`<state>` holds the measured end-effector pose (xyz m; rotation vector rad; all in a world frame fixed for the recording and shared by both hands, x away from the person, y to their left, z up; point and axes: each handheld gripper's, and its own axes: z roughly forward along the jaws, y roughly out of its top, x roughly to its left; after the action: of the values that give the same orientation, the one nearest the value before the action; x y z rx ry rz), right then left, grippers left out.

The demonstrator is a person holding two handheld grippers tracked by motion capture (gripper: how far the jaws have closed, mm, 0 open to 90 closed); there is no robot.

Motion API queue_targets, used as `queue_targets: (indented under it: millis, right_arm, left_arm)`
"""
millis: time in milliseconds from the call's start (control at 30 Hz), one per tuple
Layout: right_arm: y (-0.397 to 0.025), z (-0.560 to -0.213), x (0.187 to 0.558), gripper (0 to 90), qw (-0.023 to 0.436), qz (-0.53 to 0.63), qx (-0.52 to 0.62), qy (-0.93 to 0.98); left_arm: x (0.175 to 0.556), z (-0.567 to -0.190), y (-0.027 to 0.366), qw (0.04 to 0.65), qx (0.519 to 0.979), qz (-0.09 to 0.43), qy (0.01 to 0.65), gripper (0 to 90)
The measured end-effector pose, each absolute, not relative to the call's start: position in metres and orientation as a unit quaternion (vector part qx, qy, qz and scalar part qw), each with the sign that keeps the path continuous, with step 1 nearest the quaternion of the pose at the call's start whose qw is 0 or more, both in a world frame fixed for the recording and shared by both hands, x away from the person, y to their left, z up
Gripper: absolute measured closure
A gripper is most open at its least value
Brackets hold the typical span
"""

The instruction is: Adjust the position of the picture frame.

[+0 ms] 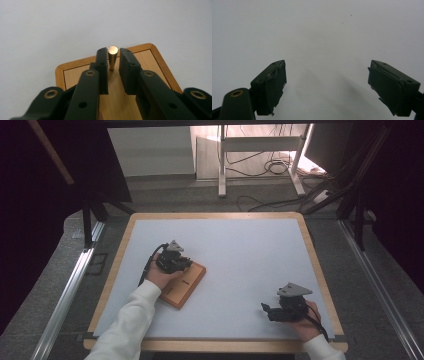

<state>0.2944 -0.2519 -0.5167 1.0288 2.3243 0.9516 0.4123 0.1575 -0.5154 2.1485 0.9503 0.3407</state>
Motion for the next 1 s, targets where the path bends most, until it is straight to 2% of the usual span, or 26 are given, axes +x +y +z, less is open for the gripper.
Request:
queue_targets:
  millis: [133,333,700,1000]
  right_arm:
    - [-0.251,-0.517,0.294,14.9,0.213,0.342,0.370,0.837]
    - [-0.251,-0.517,0.295,15.0,0.213,0.341,0.371,0.837]
    - [-0.251,-0.518,0.295,15.4,0.215,0.340,0.372,0.836]
    - [-0.253,-0.518,0.296,15.4,0.215,0.339,0.374,0.836]
  left_arm:
    - [0.413,-0.517,0.156,0.376,0.837,0.142,0.372,83.4]
    - [0.411,-0.517,0.157,0.383,0.829,0.139,0.382,84.6]
    - [0.387,-0.499,0.120,0.403,0.839,0.120,0.345,84.9]
    - [0.384,-0.506,0.093,0.391,0.855,0.106,0.324,84.8]
